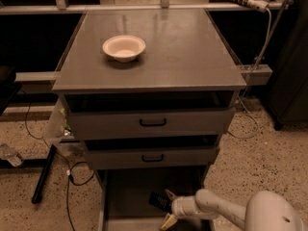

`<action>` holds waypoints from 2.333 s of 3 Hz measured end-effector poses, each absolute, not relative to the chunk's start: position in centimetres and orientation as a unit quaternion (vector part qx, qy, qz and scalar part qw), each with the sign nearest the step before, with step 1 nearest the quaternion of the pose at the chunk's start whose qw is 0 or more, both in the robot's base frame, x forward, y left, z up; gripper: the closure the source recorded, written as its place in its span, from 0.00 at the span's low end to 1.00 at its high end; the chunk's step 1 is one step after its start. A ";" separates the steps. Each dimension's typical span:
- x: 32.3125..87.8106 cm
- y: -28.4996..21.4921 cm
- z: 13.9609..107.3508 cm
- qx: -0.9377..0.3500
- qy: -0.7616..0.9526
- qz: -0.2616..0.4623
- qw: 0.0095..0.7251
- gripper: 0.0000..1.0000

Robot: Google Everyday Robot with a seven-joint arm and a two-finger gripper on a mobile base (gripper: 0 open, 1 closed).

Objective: Pick rxbar blueberry from bottom drawer and place on counter

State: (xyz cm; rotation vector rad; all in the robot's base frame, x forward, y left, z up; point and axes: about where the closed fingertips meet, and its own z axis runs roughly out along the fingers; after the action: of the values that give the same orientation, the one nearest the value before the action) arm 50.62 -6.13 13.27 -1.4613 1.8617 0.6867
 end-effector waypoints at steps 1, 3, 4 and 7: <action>51.2 -5.1 13.3 -0.566 0.705 0.260 0.340 0.00; 53.1 -5.7 10.8 -0.569 0.717 0.233 0.329 0.00; 53.9 -6.3 9.9 -0.567 0.725 0.219 0.324 0.00; 53.9 -6.3 9.9 -0.567 0.725 0.219 0.324 0.65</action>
Offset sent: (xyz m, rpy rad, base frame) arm 0.0321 0.0011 -0.0253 -0.0620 -0.0431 -0.0123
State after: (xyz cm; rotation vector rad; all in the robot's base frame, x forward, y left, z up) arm 53.90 -6.29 9.86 -1.4875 1.9008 0.5740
